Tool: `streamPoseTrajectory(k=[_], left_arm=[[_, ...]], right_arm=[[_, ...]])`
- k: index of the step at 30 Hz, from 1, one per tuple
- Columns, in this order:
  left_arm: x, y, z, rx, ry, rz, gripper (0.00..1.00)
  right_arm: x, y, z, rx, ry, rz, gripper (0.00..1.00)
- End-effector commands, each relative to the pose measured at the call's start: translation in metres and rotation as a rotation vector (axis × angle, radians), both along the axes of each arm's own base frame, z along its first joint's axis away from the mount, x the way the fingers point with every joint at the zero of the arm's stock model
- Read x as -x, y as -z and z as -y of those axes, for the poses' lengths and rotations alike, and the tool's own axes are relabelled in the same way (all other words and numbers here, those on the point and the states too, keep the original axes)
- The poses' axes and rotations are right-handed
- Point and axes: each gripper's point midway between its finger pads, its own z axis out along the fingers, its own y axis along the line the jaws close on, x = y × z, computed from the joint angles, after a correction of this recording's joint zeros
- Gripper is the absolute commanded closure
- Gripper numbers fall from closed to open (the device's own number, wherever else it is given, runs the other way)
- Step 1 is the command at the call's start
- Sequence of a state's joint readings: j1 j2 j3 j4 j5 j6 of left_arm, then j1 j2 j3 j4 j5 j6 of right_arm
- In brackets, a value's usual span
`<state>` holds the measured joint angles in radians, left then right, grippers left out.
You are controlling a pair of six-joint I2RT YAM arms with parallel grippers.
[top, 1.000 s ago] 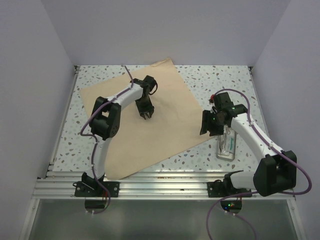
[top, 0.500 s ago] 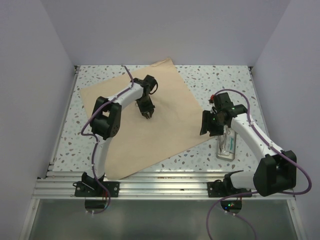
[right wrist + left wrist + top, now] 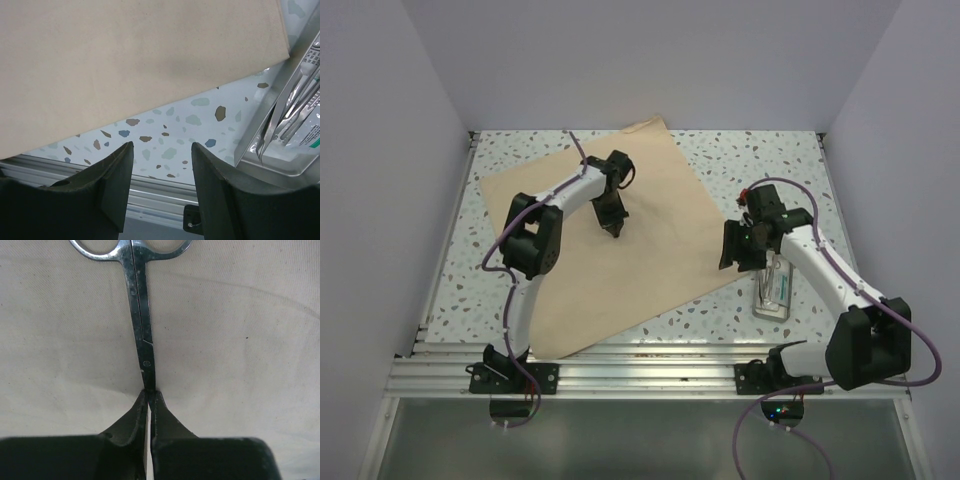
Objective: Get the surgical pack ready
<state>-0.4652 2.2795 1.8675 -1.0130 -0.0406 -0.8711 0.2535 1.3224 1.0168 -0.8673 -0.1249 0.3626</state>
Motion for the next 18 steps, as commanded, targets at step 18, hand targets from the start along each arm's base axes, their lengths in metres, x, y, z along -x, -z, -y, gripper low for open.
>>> streamPoseTrajectory(k=[18], left_arm=[[0.093,-0.045,0.001,0.236,0.281,-0.064,1.0]], right_arm=[[-0.055,-0.018,-0.123,-0.483,-0.051,-0.045,0.46]])
